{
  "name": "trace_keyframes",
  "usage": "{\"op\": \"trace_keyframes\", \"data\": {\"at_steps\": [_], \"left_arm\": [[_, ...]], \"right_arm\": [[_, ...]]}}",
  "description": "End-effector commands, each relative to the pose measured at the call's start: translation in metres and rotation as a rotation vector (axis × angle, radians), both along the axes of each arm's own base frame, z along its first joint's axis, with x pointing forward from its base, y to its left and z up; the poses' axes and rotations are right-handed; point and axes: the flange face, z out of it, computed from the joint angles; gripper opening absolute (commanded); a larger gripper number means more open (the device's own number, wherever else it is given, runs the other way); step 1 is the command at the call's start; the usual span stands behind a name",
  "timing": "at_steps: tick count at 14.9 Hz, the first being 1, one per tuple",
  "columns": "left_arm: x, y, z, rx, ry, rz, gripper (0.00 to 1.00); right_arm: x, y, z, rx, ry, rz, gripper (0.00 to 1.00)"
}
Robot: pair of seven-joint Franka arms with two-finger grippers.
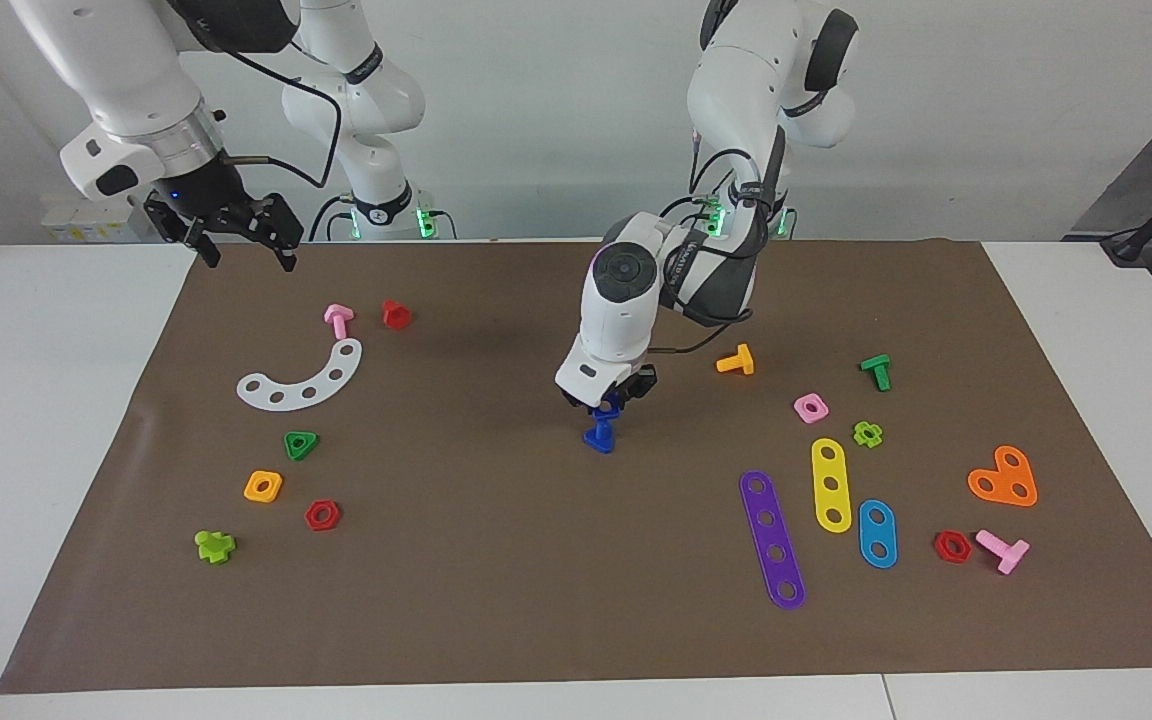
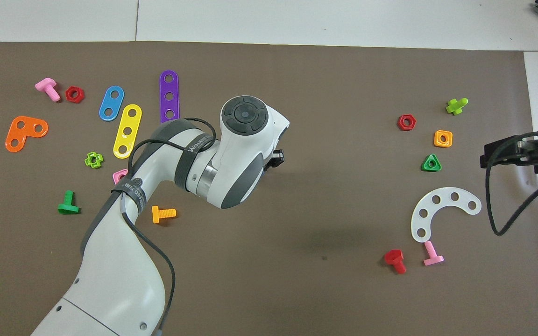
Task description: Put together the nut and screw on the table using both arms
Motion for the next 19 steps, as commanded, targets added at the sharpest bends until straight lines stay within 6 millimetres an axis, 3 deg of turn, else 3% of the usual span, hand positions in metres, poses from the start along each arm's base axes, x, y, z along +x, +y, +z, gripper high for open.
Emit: {"op": "trace_keyframes", "data": {"at_steps": [1, 4, 8, 12, 19], "left_arm": [[0.014, 0.0, 0.01, -0.012, -0.003, 0.044, 0.07], [0.031, 0.012, 0.024, -0.034, -0.018, 0.077, 0.07], [0.039, 0.009, 0.019, -0.067, -0.077, 0.081, 0.07], [0.032, 0.009, -0.001, -0.058, -0.074, 0.076, 0.06], [0.019, 0.006, -0.005, -0.033, -0.02, 0.065, 0.06]], "right_arm": [[-0.006, -0.001, 0.001, 0.013, 0.008, 0.021, 1.0], [-0.006, -0.001, 0.001, 0.013, 0.006, 0.02, 1.0], [-0.006, -0.001, 0.001, 0.013, 0.008, 0.021, 1.0], [-0.006, -0.001, 0.001, 0.013, 0.006, 0.02, 1.0], [-0.006, -0.001, 0.001, 0.013, 0.006, 0.02, 1.0]]}}
